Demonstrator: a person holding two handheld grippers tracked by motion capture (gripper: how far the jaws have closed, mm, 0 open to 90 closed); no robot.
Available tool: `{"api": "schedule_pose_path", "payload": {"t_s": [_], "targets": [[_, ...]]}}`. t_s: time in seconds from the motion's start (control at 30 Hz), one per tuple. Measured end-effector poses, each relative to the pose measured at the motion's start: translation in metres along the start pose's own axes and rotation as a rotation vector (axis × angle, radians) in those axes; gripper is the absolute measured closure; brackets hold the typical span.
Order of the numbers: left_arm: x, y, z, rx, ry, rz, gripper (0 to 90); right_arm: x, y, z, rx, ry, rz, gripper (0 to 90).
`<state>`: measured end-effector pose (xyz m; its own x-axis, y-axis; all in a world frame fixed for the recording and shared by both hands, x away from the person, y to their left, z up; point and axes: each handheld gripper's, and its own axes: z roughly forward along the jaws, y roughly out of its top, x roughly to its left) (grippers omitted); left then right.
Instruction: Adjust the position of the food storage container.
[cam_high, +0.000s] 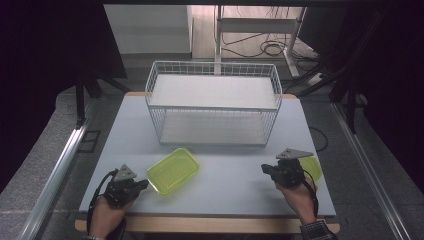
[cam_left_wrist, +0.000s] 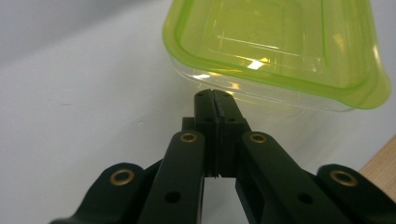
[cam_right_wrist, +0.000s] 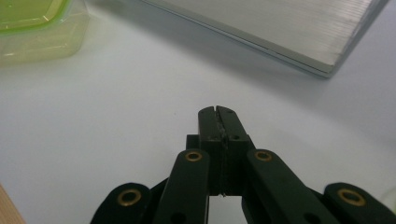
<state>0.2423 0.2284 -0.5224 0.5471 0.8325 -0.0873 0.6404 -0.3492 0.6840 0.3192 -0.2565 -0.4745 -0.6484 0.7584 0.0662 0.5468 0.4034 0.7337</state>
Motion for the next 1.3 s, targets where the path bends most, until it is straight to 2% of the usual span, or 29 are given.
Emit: {"api": "schedule_pose_path", "payload": {"t_s": [0.17, 0.3, 0.57, 0.6, 0.7, 0.77, 0.83, 0.9, 0.93, 1.0, 1.03, 1.1, 1.3], "targets": [[0.001, 0.006, 0.007, 0.003, 0.007, 0.015, 90.0, 0.004, 0.004, 0.006, -0.001, 0.014, -0.013, 89.4], [0.007, 0.013, 0.016, -0.009, -0.002, 0.002, 90.0, 0.009, 0.008, 0.014, -0.001, 0.03, -0.027, 89.3], [0.016, 0.025, 0.031, -0.023, -0.027, -0.002, 90.0, 0.013, 0.015, 0.028, 0.001, 0.062, -0.025, 89.3], [0.017, 0.03, 0.036, -0.012, -0.02, 0.012, 90.0, 0.015, 0.018, 0.033, 0.003, 0.068, -0.022, 89.3], [0.019, 0.035, 0.04, -0.012, -0.021, 0.019, 90.0, 0.017, 0.021, 0.037, 0.004, 0.075, -0.025, 89.3], [0.022, 0.039, 0.045, -0.007, -0.013, 0.025, 90.0, 0.02, 0.024, 0.043, 0.006, 0.082, -0.029, 89.3], [0.026, 0.045, 0.05, -0.01, -0.022, 0.025, 90.0, 0.024, 0.03, 0.055, 0.006, 0.099, -0.033, 89.3], [0.027, 0.047, 0.051, -0.011, -0.026, 0.025, 90.0, 0.025, 0.032, 0.058, 0.007, 0.103, -0.033, 89.3], [0.028, 0.05, 0.055, -0.014, -0.04, 0.025, 89.9, 0.029, 0.038, 0.067, 0.005, 0.112, -0.036, 89.3], [0.027, 0.052, 0.057, -0.014, -0.047, 0.025, 89.8, 0.031, 0.039, 0.07, 0.006, 0.119, -0.03, 89.3], [0.026, 0.055, 0.06, -0.011, -0.061, 0.033, 89.8, 0.035, 0.045, 0.08, 0.011, 0.129, -0.032, 89.3], [0.025, 0.057, 0.062, -0.013, -0.071, 0.033, 89.7, 0.038, 0.047, 0.087, 0.021, 0.132, -0.035, 89.3], [0.012, 0.069, 0.075, -0.008, -0.116, 0.062, 89.3, 0.041, 0.05, 0.107, 0.055, 0.123, -0.032, 89.3]]}}
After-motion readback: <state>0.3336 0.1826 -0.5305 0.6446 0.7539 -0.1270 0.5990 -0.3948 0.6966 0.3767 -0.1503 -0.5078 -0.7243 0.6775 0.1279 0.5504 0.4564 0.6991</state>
